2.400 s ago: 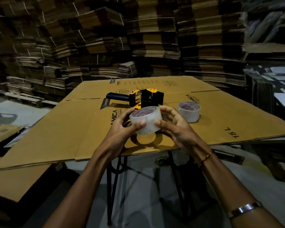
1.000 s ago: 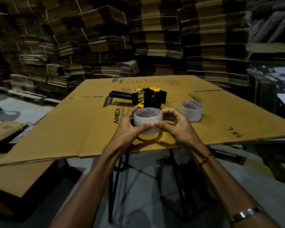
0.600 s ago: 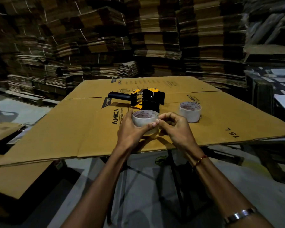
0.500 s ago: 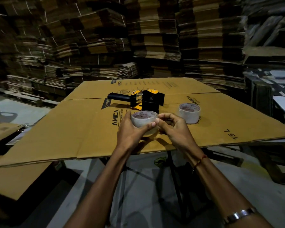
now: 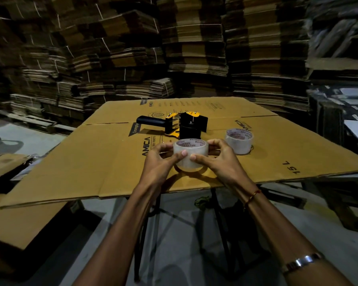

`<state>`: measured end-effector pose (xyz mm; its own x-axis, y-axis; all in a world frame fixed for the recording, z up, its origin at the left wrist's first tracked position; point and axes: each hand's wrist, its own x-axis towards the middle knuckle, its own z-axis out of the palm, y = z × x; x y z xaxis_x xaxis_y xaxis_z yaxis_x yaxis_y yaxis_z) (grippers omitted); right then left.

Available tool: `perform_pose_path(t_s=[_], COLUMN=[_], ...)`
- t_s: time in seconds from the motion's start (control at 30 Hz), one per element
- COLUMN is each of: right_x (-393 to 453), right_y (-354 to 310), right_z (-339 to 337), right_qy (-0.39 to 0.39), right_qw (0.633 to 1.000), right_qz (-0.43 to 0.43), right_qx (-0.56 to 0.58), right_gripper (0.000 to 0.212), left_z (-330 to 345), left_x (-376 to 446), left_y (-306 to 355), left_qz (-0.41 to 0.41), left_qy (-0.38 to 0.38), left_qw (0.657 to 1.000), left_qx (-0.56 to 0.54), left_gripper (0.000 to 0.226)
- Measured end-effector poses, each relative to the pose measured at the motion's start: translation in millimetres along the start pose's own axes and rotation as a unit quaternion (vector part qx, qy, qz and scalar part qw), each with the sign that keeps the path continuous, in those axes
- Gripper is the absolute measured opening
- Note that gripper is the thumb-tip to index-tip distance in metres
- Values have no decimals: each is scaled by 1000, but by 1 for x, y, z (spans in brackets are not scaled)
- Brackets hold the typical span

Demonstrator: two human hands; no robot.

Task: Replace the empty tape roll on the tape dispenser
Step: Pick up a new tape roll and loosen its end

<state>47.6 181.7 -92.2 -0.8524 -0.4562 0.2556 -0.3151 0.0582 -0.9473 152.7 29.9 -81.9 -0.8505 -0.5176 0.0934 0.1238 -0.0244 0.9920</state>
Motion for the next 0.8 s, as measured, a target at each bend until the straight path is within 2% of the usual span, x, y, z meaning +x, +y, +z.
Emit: perform_pose_path(t_s=[0.07, 0.13, 0.27, 0.37, 0.5, 0.63, 0.8], right_x=[1, 1, -2, -5, -6, -7, -8], right_y=[1, 0, -4, -8, -7, -5, -3], right_z=[1, 1, -1, -3, -1, 1, 2], right_qy=[3, 0, -25, -39, -18, 13, 18], right_qw=[1000, 1000, 999, 999, 1000, 999, 998], right_qz=[3, 3, 13, 3, -7, -16, -19], right_qx=[-14, -28, -16, -8, -22, -24, -49], right_gripper=[84, 87, 72, 69, 75, 77, 92], left_z=[-1, -4, -7, -5, -4, -4, -3], left_x=[2, 3, 5, 4, 4, 4, 0], left_y=[-1, -2, -3, -4, -6, -6, -2], left_qz=[-6, -7, 5, 16, 48, 84, 78], left_qy=[4, 0, -15, -31, -26, -2, -19], left_qw=[1000, 1000, 1000, 999, 996, 994, 996], left_qx=[-8, -5, 19, 40, 65, 64, 47], left_gripper=[40, 43, 48, 46, 46, 37, 34])
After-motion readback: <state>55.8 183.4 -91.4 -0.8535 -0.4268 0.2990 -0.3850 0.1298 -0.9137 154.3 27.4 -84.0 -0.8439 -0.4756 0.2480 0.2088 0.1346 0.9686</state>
